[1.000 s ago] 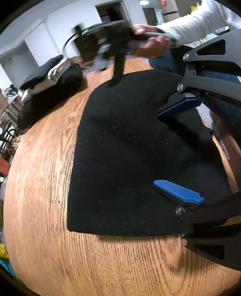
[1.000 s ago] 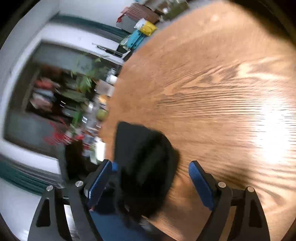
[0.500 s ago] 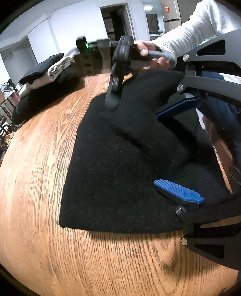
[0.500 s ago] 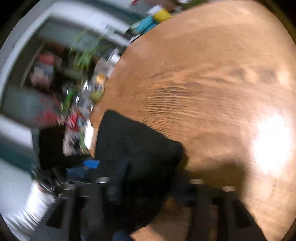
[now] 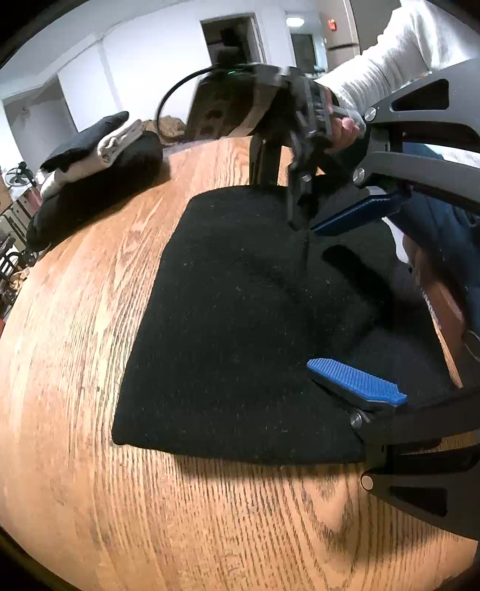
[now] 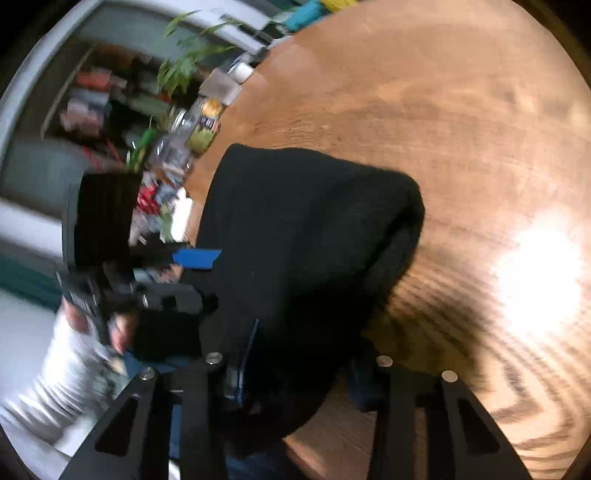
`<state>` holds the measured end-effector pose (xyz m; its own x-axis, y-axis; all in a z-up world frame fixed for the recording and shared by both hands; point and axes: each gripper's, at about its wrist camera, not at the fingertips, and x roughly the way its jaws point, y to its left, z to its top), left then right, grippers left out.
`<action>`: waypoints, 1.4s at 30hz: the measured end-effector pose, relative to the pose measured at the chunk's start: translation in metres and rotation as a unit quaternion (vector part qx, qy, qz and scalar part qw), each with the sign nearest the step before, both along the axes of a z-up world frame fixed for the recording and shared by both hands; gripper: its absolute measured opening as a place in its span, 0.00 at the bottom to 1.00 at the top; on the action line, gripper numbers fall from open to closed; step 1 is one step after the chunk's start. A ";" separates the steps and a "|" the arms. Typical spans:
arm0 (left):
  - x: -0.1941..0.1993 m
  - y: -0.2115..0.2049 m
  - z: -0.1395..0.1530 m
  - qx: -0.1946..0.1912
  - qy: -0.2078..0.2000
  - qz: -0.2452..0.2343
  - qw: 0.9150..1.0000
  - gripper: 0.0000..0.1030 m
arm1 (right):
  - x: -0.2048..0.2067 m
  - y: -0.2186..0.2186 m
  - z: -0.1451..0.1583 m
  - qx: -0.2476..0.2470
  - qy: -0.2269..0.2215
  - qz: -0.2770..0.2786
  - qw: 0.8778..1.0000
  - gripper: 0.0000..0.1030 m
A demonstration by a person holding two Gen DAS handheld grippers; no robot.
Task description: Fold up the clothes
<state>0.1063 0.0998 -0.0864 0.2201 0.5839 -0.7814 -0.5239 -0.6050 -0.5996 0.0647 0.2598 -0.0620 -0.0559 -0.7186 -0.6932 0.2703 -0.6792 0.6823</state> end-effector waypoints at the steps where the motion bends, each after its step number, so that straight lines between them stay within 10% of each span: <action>1: 0.000 -0.002 0.000 0.004 -0.002 0.002 1.000 0.68 | 0.002 -0.002 0.003 0.011 0.010 0.003 1.000 0.53; 2: 0.000 -0.004 0.000 0.007 -0.002 0.002 1.000 0.68 | 0.005 -0.003 0.007 0.023 0.021 0.005 1.000 0.68; 6: -0.001 -0.008 -0.002 0.023 -0.006 0.003 1.000 0.68 | 0.024 0.025 0.000 -0.069 -0.054 -0.073 0.993 0.68; 10: -0.008 -0.011 -0.006 0.046 -0.035 0.015 0.998 0.68 | 0.047 0.022 -0.009 -0.076 -0.071 -0.107 0.989 0.14; 13: -0.008 -0.015 0.005 0.033 -0.035 0.017 0.999 0.68 | 0.053 0.008 -0.012 -0.014 -0.038 -0.115 0.993 0.18; 18: 0.000 -0.048 0.043 -0.066 0.037 0.049 0.996 0.78 | 0.058 0.028 0.017 0.008 -0.032 -0.131 0.991 0.65; 23: 0.015 -0.073 0.018 -0.132 0.011 0.079 0.988 0.78 | 0.080 0.050 0.043 0.015 -0.023 -0.159 0.987 0.64; 30: 0.010 -0.075 -0.007 -0.079 -0.030 0.129 0.988 0.78 | 0.087 0.029 0.048 0.040 -0.012 -0.170 0.985 0.40; 32: 0.004 -0.075 -0.010 -0.047 -0.048 0.145 0.987 0.72 | 0.080 0.017 0.037 0.053 -0.017 -0.163 0.985 0.12; 34: 0.001 -0.079 -0.006 -0.035 -0.038 0.154 0.987 0.31 | 0.081 0.013 0.037 0.030 -0.019 -0.157 0.987 0.10; 38: -0.009 -0.087 -0.003 -0.032 -0.019 0.164 0.986 0.26 | 0.091 -0.001 0.079 -0.014 0.050 -0.133 0.990 0.10; 42: -0.020 -0.085 -0.015 -0.061 -0.003 0.174 0.983 0.26 | 0.100 -0.030 0.047 0.025 0.034 -0.089 0.995 0.09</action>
